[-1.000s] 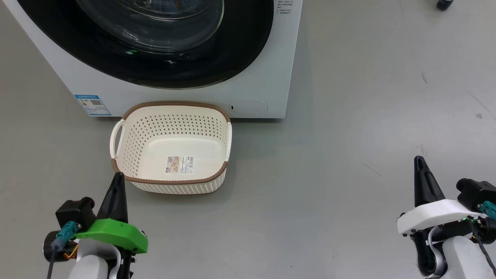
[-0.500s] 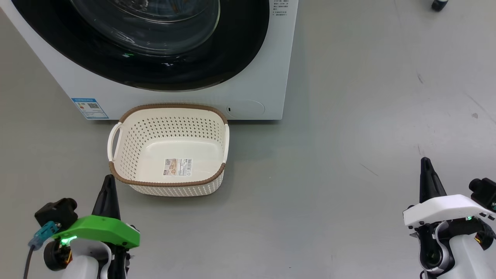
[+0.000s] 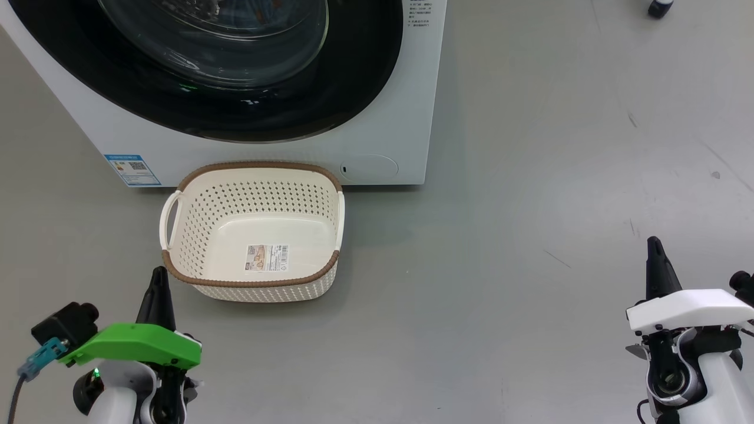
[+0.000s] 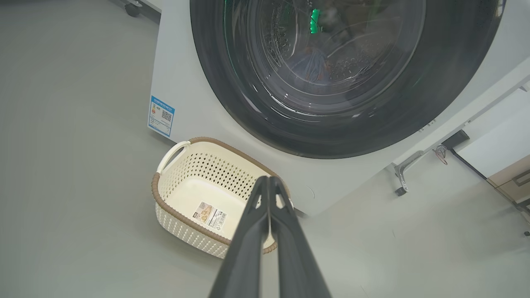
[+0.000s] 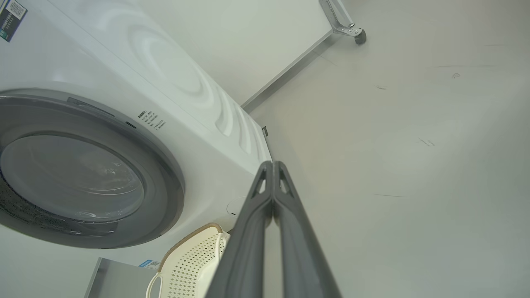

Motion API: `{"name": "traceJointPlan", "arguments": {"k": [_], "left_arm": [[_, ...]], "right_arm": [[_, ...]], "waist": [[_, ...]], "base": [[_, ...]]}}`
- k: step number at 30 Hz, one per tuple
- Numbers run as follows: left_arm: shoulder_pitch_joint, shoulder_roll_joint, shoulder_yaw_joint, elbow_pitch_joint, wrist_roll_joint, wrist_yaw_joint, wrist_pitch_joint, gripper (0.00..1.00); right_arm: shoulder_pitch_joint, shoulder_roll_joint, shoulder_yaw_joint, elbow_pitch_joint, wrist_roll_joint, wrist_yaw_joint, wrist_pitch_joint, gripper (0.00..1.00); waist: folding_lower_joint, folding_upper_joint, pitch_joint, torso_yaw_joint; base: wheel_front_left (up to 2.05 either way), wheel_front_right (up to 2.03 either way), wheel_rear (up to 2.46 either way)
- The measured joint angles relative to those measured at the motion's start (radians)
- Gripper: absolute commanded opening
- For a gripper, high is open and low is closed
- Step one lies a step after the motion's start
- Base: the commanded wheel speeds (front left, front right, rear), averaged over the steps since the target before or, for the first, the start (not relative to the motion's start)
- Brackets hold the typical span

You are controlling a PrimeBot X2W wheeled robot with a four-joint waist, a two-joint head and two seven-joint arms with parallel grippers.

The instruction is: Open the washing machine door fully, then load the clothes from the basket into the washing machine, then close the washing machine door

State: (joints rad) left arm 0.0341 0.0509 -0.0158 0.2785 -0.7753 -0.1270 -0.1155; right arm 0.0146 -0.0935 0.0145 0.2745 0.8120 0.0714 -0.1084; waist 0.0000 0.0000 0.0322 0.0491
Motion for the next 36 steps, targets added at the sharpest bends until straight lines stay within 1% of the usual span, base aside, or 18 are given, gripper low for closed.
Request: {"name": "traceJointPlan", "arguments": {"k": [3, 15, 17, 23, 28, 36], "left_arm": [[-0.006, 0.000, 0.007, 0.000, -0.038, 0.000, 0.010, 0.00], [-0.017, 0.000, 0.017, -0.001, -0.203, 0.000, 0.052, 0.00], [-0.019, 0.000, 0.019, -0.001, -0.225, 0.000, 0.060, 0.00], [-0.034, -0.001, 0.028, -0.001, -0.304, 0.000, 0.081, 0.00], [-0.039, -0.001, 0.041, -0.001, -0.391, 0.000, 0.103, 0.00], [-0.051, -0.002, 0.047, -0.001, -0.490, 0.000, 0.125, 0.00]], "right_arm": [[-0.007, 0.001, -0.007, 0.000, 0.038, 0.007, 0.007, 0.00], [-0.013, 0.014, -0.037, 0.001, 0.188, 0.010, 0.054, 0.00], [-0.016, 0.017, -0.041, 0.001, 0.214, 0.016, 0.060, 0.00], [-0.029, 0.024, -0.054, 0.002, 0.290, 0.020, 0.080, 0.00], [-0.032, 0.028, -0.071, 0.002, 0.365, 0.024, 0.103, 0.00], [-0.044, 0.032, -0.089, 0.002, 0.465, 0.028, 0.130, 0.00]], "waist": [[0.0000, 0.0000, -0.001, -0.002], [0.0000, 0.0000, -0.007, -0.012], [0.0000, 0.0000, -0.008, -0.014], [0.0000, 0.0000, -0.011, -0.018], [0.0000, 0.0000, -0.014, -0.023], [0.0000, 0.0000, -0.017, -0.029]], "base": [[0.00, 0.00, 0.00], [0.00, 0.00, 0.00], [0.00, 0.00, 0.00], [0.00, 0.00, 0.00], [0.00, 0.00, 0.00], [0.00, 0.00, 0.00]]}}
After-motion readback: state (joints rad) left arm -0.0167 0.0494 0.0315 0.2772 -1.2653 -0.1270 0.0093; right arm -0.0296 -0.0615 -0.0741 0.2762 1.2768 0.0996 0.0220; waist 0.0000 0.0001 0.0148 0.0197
